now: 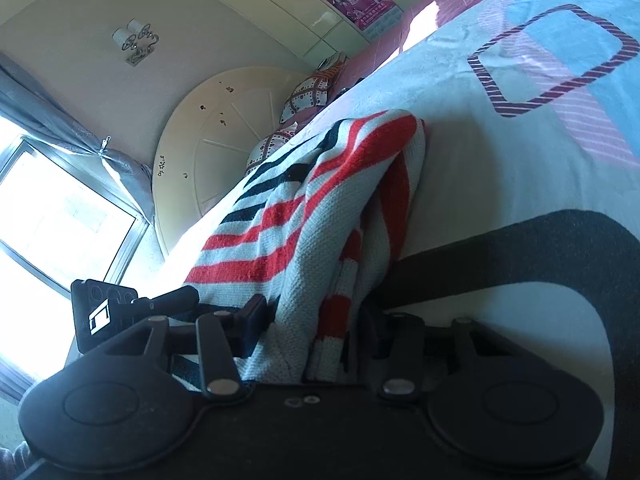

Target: Fold small clothes

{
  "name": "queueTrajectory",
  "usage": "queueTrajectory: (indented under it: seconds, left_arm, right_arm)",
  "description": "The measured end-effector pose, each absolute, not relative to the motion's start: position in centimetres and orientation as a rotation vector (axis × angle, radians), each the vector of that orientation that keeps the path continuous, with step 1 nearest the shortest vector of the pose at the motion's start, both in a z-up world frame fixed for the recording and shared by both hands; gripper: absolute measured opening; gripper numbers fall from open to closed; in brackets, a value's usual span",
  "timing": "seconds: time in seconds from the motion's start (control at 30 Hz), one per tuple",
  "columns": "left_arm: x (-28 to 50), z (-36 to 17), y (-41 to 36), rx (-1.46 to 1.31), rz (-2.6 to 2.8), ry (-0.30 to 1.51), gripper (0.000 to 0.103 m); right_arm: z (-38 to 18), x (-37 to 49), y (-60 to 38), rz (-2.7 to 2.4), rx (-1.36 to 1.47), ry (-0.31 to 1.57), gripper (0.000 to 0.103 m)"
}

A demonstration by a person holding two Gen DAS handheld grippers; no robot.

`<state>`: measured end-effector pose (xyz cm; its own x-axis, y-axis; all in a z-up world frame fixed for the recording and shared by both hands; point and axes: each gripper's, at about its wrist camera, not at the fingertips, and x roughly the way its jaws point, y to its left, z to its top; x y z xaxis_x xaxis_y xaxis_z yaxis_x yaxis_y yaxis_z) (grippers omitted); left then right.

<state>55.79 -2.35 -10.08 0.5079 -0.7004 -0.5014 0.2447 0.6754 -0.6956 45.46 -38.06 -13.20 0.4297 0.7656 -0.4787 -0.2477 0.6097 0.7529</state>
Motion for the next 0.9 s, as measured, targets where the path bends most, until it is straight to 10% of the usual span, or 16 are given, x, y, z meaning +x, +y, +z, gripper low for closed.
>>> queueTrajectory:
  seconds: [0.9]
  left_arm:
    - [51.9,-2.8,0.2,-0.373,-0.626,0.721,0.054]
  right_arm:
    - [-4.8,40.4,-32.1,0.590,0.460,0.800,0.034]
